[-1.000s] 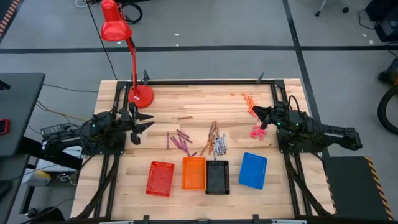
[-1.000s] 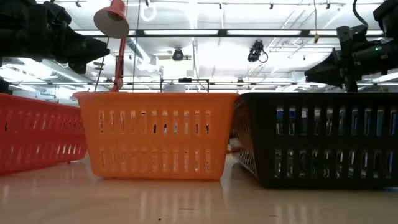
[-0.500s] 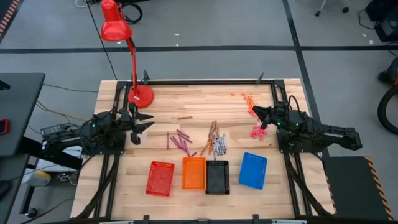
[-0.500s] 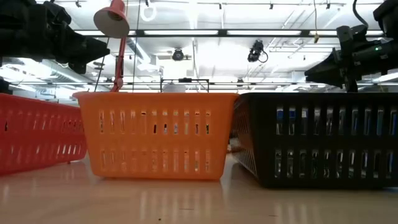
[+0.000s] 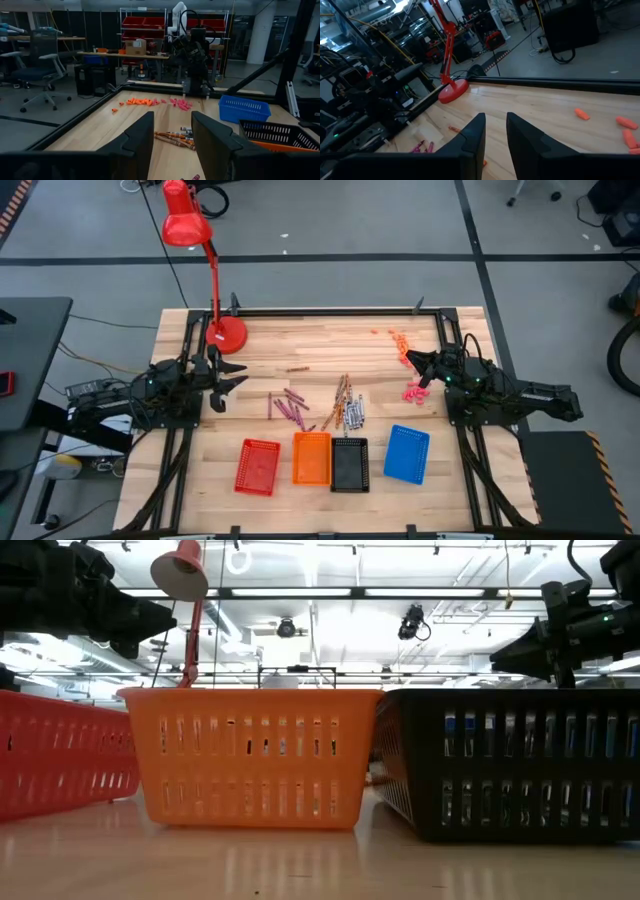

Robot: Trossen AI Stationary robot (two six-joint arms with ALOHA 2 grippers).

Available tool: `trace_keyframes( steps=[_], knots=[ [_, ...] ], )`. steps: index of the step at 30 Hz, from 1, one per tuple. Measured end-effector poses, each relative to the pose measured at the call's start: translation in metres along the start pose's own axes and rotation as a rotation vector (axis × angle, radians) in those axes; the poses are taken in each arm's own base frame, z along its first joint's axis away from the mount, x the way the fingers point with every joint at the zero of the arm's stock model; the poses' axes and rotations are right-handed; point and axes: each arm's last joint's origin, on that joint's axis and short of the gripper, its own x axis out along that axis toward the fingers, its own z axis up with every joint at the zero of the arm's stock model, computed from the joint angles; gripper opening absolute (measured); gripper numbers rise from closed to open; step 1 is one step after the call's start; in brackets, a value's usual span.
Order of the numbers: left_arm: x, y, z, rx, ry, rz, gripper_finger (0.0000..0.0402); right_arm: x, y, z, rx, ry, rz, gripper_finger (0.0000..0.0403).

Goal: Sort crayons

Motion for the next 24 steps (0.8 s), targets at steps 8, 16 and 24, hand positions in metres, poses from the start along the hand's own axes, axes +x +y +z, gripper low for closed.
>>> trace_keyframes(
  steps=[8, 16, 24],
  knots=[
    [0.0, 0.0, 0.0, 0.0, 0.0, 0.0, 0.0142, 0.0, 0.0, 0.0, 0.0, 0.0, 0.0, 0.0084],
    [0.0, 0.0, 0.0, 0.0, 0.0, 0.0, 0.0142, 0.0, 0.0, 0.0, 0.0, 0.0, 0.0, 0.0084],
    [-0.001, 0.0, 0.011, 0.001, -0.112, -0.004, 0.0142, 0.0, 0.0, 0.0, 0.0, 0.0, 0.0, 0.0084]
  ],
)
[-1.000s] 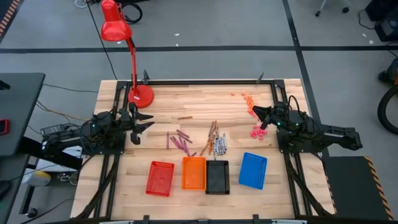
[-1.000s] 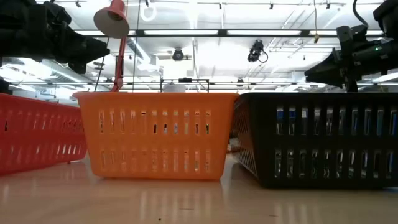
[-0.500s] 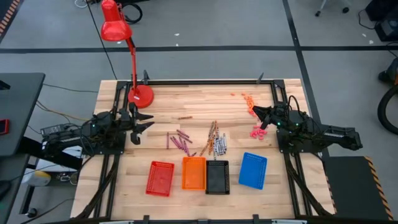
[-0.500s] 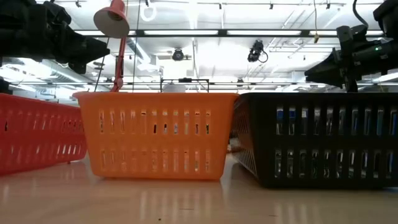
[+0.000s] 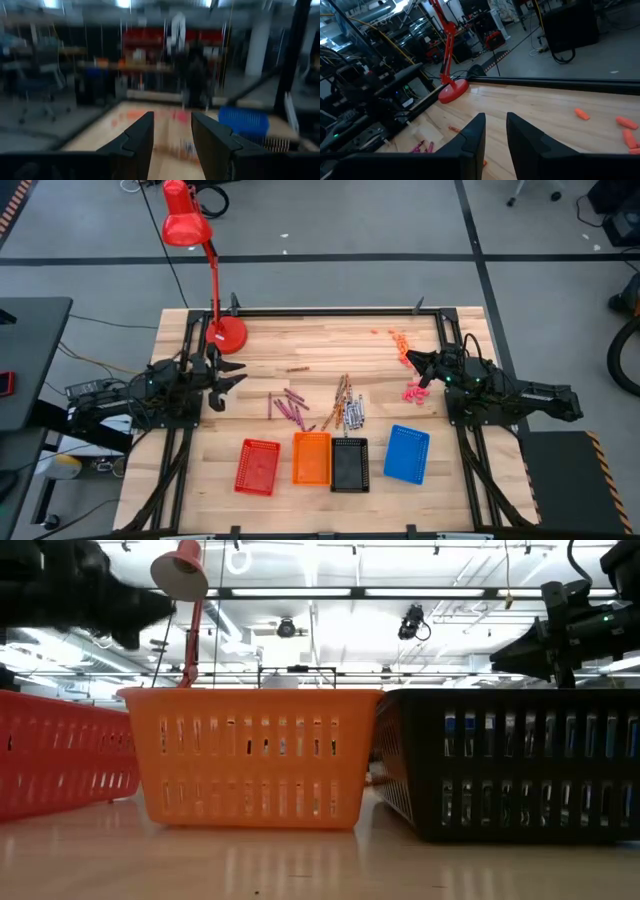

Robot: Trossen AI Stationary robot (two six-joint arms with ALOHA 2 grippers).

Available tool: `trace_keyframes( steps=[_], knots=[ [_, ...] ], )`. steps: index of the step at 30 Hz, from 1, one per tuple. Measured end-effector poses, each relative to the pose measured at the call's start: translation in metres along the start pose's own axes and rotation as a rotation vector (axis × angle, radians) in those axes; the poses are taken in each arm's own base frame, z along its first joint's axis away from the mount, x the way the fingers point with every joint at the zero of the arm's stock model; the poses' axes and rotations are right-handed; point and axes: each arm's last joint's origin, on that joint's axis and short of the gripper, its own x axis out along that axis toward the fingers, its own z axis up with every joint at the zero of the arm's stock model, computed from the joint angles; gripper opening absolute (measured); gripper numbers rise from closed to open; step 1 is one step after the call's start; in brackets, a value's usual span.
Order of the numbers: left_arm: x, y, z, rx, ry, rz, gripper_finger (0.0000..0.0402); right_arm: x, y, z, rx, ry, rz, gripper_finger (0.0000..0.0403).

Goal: Sort crayons
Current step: Put the brown crayon into the blue bin

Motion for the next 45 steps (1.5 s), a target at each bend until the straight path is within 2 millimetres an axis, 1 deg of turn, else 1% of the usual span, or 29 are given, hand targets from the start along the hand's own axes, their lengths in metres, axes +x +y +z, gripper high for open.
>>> trace_keyframes(
  steps=[3, 6, 9, 12, 16, 18, 21, 23, 28, 32, 38, 42, 45],
  knots=[
    [-0.001, 0.0, 0.013, -0.038, -0.138, -0.008, 0.0142, 0.0, 0.0, 0.0, 0.001, -0.001, 0.001, 0.0084],
    [-0.002, -0.001, 0.021, -0.106, -0.214, -0.019, 0.0142, 0.0, 0.002, 0.003, 0.014, -0.033, 0.014, 0.0084],
    [-0.003, -0.001, 0.023, -0.124, -0.24, -0.023, 0.0142, -0.001, 0.005, 0.01, 0.03, -0.109, 0.027, 0.0084],
    [-0.003, -0.001, 0.023, -0.107, -0.238, -0.021, 0.0142, -0.002, 0.008, 0.017, 0.029, -0.172, 0.062, 0.0084],
    [-0.003, -0.001, 0.023, -0.118, -0.238, -0.023, 0.0142, -0.001, 0.014, 0.02, -0.029, -0.164, 0.183, 0.0084],
    [-0.003, -0.001, 0.023, -0.115, -0.242, -0.022, 0.0142, 0.001, 0.018, 0.021, -0.005, -0.148, 0.255, 0.0083],
    [-0.004, -0.001, 0.027, -0.105, -0.284, -0.024, 0.0142, 0.005, 0.025, 0.023, -0.012, -0.129, 0.373, 0.0082],
    [-0.005, -0.001, 0.03, -0.105, -0.315, -0.027, 0.0142, 0.009, 0.028, 0.022, -0.04, -0.121, 0.398, 0.0082],
    [-0.005, -0.001, 0.032, -0.113, -0.335, -0.03, 0.0142, 0.028, 0.03, 0.009, -0.124, -0.024, 0.336, 0.0082],
    [-0.002, -0.001, 0.022, -0.113, -0.233, -0.022, 0.0142, 0.044, 0.034, 0.002, -0.186, 0.07, 0.292, 0.0082],
    [0.006, -0.001, 0.014, -0.126, -0.145, -0.015, 0.0142, 0.073, 0.054, 0.002, -0.312, 0.196, 0.3, 0.0081],
    [0.014, 0.0, 0.008, -0.137, -0.085, -0.008, 0.0142, 0.099, 0.069, 0.002, -0.358, 0.263, 0.315, 0.0081],
    [0.02, 0.0, 0.006, -0.149, -0.039, 0.011, 0.0142, 0.12, 0.079, -0.003, -0.405, 0.318, 0.323, 0.0081]
  ],
)
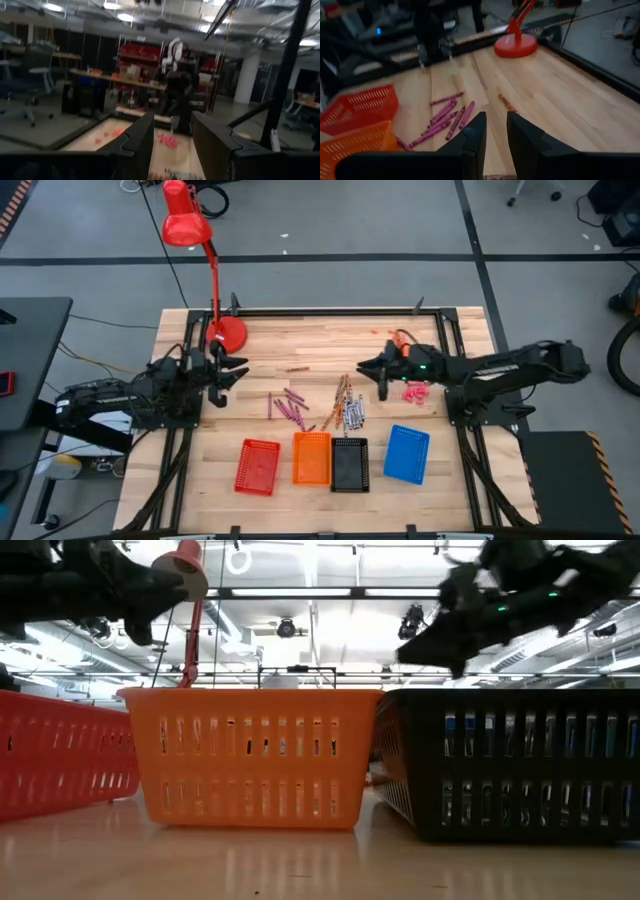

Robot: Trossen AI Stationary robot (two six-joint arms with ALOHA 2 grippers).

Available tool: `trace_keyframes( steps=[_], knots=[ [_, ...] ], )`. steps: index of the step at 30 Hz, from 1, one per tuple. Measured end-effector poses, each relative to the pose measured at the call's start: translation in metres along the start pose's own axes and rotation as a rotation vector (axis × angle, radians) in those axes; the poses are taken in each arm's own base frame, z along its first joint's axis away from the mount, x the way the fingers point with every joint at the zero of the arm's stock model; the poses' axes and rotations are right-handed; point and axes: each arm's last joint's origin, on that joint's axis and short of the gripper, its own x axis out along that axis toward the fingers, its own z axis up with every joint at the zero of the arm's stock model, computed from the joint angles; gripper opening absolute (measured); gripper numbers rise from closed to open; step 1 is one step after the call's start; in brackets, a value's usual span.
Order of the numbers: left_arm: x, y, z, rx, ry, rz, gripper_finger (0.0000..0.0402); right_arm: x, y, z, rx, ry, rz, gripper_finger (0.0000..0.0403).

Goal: Sort crayons
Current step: Put the brown crayon into the blue bin

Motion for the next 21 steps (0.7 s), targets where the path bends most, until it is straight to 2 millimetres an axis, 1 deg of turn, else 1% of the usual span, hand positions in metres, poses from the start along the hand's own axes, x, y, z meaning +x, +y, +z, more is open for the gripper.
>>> trace_keyframes(
  steps=[5, 10, 16, 21],
  knots=[
    [0.013, 0.001, 0.002, -0.036, 0.088, 0.061, 0.0142, 0.041, 0.007, -0.006, -0.049, 0.145, 0.048, 0.0081],
    [0.027, 0.002, -0.003, -0.052, 0.173, 0.099, 0.0142, 0.073, 0.012, -0.01, -0.126, 0.367, -0.029, 0.0081],
    [0.038, 0.004, -0.007, -0.049, 0.233, 0.174, 0.0142, 0.1, 0.012, -0.008, -0.137, 0.631, -0.195, 0.0082],
    [0.042, 0.004, -0.008, -0.049, 0.236, 0.175, 0.0142, 0.117, 0.014, -0.008, -0.177, 0.758, -0.201, 0.01]
  ],
)
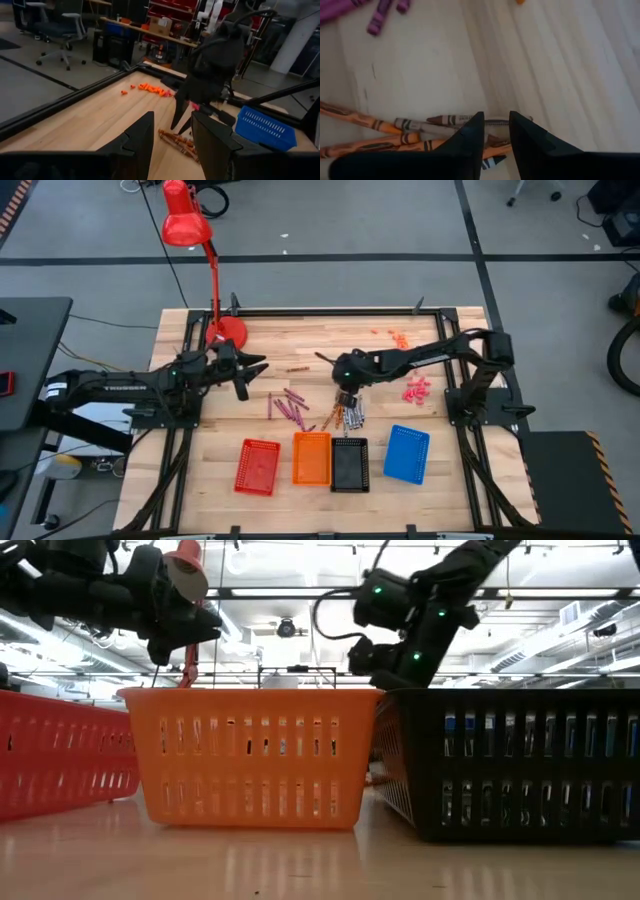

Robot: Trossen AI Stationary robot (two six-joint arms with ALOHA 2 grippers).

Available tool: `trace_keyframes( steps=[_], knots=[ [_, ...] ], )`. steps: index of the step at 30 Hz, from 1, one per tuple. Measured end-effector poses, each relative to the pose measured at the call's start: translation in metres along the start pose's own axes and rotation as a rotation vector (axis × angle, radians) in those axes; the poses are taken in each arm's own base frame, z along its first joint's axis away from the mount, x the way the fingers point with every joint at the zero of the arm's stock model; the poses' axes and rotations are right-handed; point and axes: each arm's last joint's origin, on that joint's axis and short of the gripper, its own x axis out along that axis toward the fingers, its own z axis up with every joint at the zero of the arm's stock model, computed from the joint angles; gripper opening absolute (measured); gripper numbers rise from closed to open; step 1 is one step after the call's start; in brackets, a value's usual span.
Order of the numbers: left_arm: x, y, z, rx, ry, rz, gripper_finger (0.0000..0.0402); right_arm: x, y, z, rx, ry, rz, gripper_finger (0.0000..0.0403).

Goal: Sort crayons
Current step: Put the brown crayon into the blue bin

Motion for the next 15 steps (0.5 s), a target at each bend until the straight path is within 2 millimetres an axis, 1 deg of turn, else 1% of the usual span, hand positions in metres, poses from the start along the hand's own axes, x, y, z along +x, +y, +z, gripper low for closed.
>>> trace_keyframes(
  steps=[3, 7, 11, 15],
  knots=[
    [0.0, 0.0, 0.0, 0.0, 0.001, 0.0, 0.0142, 0.006, 0.002, 0.006, -0.106, 0.024, 0.001, 0.0117],
    [0.0, 0.0, 0.0, 0.009, 0.001, 0.0, 0.0142, 0.011, 0.01, 0.012, -0.357, 0.033, 0.019, 0.0134],
    [0.0, 0.0, -0.001, 0.029, 0.006, 0.002, 0.0142, 0.01, 0.016, 0.014, -0.573, 0.087, 0.033, 0.0136],
    [0.0, 0.0, -0.001, 0.039, 0.01, 0.003, 0.0142, 0.01, 0.018, 0.014, -0.69, 0.147, 0.045, 0.0134]
  ],
)
